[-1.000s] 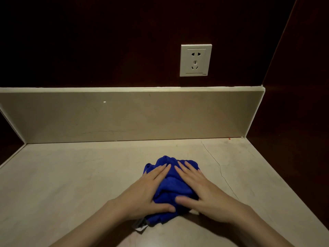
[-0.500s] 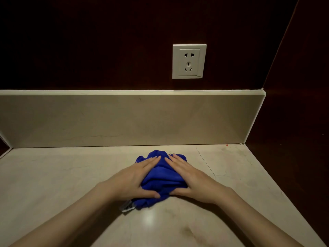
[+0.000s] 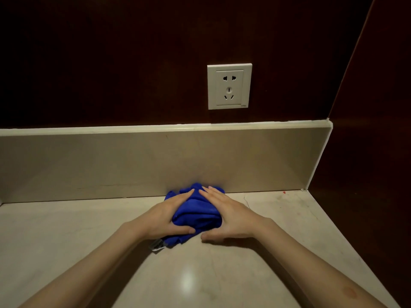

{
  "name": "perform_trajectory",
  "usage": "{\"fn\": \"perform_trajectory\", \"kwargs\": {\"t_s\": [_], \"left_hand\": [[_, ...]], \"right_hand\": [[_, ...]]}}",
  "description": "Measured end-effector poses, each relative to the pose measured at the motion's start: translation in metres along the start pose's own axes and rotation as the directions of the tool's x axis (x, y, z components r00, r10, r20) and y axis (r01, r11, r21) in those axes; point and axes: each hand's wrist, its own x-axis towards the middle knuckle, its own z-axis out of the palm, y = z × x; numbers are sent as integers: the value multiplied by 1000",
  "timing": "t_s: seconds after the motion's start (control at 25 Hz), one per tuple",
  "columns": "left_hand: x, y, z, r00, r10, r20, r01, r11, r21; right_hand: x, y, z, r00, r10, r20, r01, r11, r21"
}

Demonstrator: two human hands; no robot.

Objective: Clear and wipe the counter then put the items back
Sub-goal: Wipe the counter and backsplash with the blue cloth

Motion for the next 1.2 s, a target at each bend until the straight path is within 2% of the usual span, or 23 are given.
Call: {"fn": "perform_trajectory", "kwargs": {"t_s": [0.12, 0.28, 0.52, 0.68, 0.88, 1.04, 1.2], "left_hand": [[6, 8, 7, 1000, 14, -16, -14, 999, -37], [30, 29, 24, 1000, 15, -1, -15, 999, -29], [75, 73, 55, 999, 52, 17, -52, 999, 9], [115, 113, 74, 991, 114, 63, -115, 993, 9], [165, 156, 90, 969, 167, 180, -172, 985, 13], [177, 158, 91, 965, 138, 223, -138, 990, -17], [180, 160, 89, 967, 108, 229, -107, 994, -16]], "right_hand": [[-7, -6, -6, 995, 101, -8, -101, 995, 26], [-21, 6, -10, 978, 162, -134, -180, 975, -134], [-50, 51, -51, 957, 278, -78, -287, 944, -164], [-79, 75, -68, 894, 427, -138, -445, 884, -142], [-111, 97, -69, 740, 599, -304, -604, 792, 90], [-109, 93, -69, 700, 633, -332, -643, 760, 93], [-113, 86, -64, 690, 640, -339, -659, 749, 72]]}}
